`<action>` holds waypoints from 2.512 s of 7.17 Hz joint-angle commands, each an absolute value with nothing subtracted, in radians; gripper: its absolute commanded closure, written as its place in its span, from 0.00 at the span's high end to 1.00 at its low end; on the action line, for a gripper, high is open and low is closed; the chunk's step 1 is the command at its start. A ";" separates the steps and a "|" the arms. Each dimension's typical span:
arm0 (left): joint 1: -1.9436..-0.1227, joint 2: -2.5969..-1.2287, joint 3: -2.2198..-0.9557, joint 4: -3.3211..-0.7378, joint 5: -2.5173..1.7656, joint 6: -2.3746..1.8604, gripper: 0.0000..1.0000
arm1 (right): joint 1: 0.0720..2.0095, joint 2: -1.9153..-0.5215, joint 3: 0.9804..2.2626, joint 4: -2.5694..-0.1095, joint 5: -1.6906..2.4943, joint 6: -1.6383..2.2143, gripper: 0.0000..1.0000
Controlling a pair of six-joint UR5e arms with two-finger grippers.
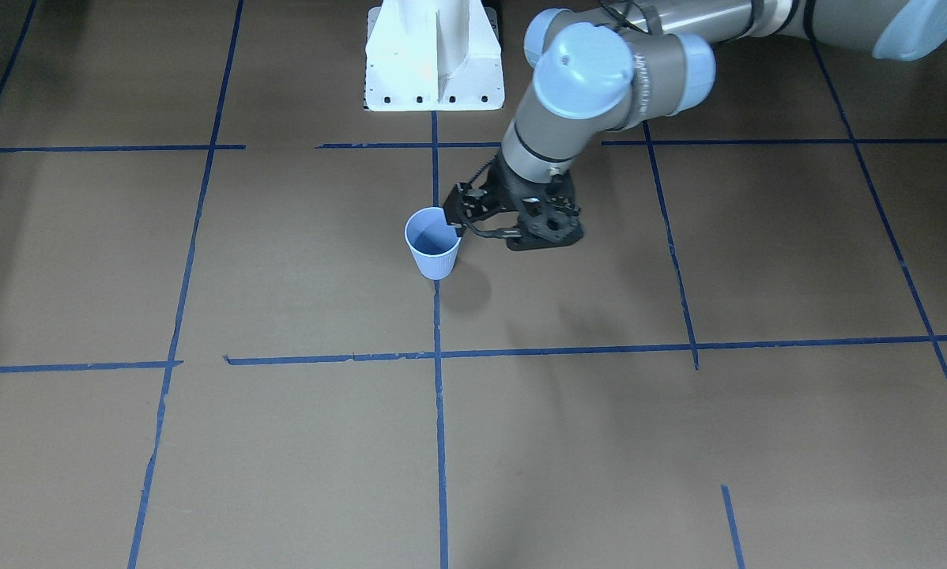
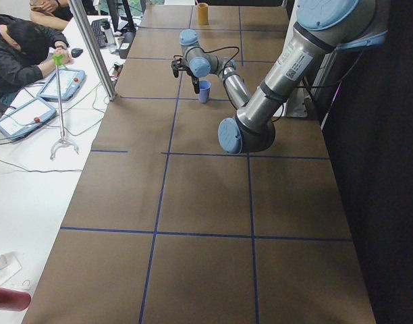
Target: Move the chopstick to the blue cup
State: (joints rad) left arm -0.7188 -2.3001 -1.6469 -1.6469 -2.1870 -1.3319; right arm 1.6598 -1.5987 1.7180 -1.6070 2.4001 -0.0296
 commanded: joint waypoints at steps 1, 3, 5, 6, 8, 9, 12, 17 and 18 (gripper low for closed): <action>-0.790 -2.219 -1.722 -1.643 -2.206 -1.280 1.00 | 1.660 -1.649 1.651 -1.512 2.398 -0.029 1.00; -0.822 -2.183 -1.752 -1.643 -2.207 -1.252 1.00 | 1.661 -1.675 1.501 -1.267 2.389 -0.006 1.00; -0.822 -2.184 -1.752 -1.643 -2.209 -1.252 1.00 | 1.661 -1.664 1.496 -1.250 2.332 0.127 1.00; -0.822 -2.184 -1.750 -1.643 -2.209 -1.252 1.00 | 1.661 -1.652 1.496 -1.247 2.285 0.209 1.00; -0.822 -2.183 -1.753 -1.644 -2.209 -1.252 1.00 | 1.661 -1.606 1.429 -1.247 2.260 0.218 1.00; -0.822 -2.183 -1.755 -1.644 -2.210 -1.252 1.00 | 1.660 -1.576 1.392 -1.249 2.261 0.218 1.00; -0.822 -2.181 -1.755 -1.644 -2.210 -1.252 1.00 | 1.657 -1.540 1.304 -1.169 2.260 0.218 1.00; -0.822 -2.181 -1.755 -1.644 -2.210 -1.252 1.00 | 1.638 -1.539 1.272 -1.163 2.258 0.221 0.76; -0.822 -2.180 -1.755 -1.646 -2.210 -1.252 1.00 | 1.638 -1.525 1.267 -1.164 2.257 0.221 0.71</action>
